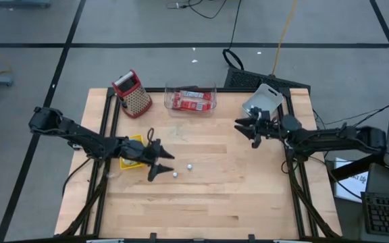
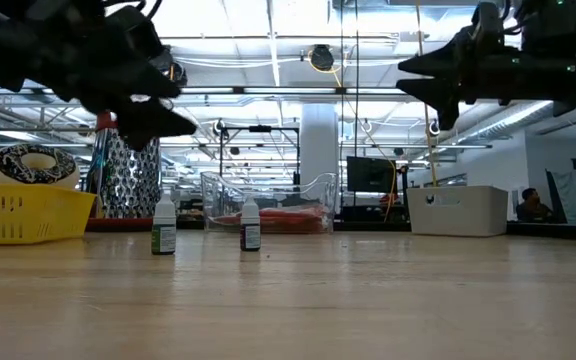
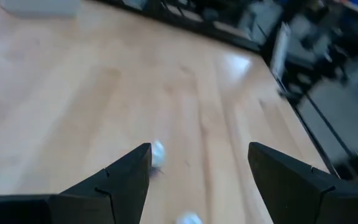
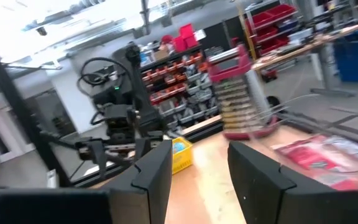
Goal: Pick & Place Food Item
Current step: Put the green food coloring bottle into the white bin
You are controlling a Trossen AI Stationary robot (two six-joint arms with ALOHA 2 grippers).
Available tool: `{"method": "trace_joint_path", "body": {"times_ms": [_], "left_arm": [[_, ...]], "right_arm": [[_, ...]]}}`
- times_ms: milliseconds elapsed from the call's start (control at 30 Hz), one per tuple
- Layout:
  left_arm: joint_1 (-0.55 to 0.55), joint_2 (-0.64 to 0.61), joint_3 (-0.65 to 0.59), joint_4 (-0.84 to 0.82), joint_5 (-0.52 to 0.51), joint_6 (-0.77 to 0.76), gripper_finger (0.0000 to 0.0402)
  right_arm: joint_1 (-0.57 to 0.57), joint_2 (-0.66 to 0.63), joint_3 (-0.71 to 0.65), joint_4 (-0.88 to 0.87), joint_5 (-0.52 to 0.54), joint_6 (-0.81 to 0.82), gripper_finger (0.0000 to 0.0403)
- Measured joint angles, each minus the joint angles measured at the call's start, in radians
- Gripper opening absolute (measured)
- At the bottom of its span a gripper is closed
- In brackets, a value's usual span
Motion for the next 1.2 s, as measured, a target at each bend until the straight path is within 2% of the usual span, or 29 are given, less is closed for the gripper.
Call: {"method": "trace_joint_path", "body": {"times_ms": [67,167,300,433,800,1000,1200], "left_arm": [[-0.026,0.0,0.008,-0.049,0.028,-0.001,0.0271],[-0.081,0.0,0.077,-0.212,0.02,-0.003,0.0271],[-0.145,0.01,0.211,-0.479,-0.079,0.009,0.0271],[-0.17,0.057,0.307,-0.639,-0.165,0.001,0.0271],[-0.181,0.265,0.349,-0.638,-0.171,-0.056,0.0271],[-0.205,0.361,0.349,-0.61,-0.28,-0.154,0.0271],[-0.208,0.445,0.349,-0.529,-0.297,-0.183,0.0271]], "right_arm": [[0.028,0.0,0.0,0.0,0.0,0.0,0.0144],[0.07,0.0,0.0,0.0,0.0,-0.017,0.0141],[0.115,0.0,0.0,0.0,0.0,-0.061,0.0139],[0.149,0.0,0.0,0.0,0.001,-0.099,0.0138],[0.207,0.002,0.0,0.036,-0.002,-0.151,0.0134],[0.241,0.002,0.0,0.038,-0.003,-0.169,0.013],[0.261,0.002,0.0,0.045,-0.003,-0.196,0.013]]}}
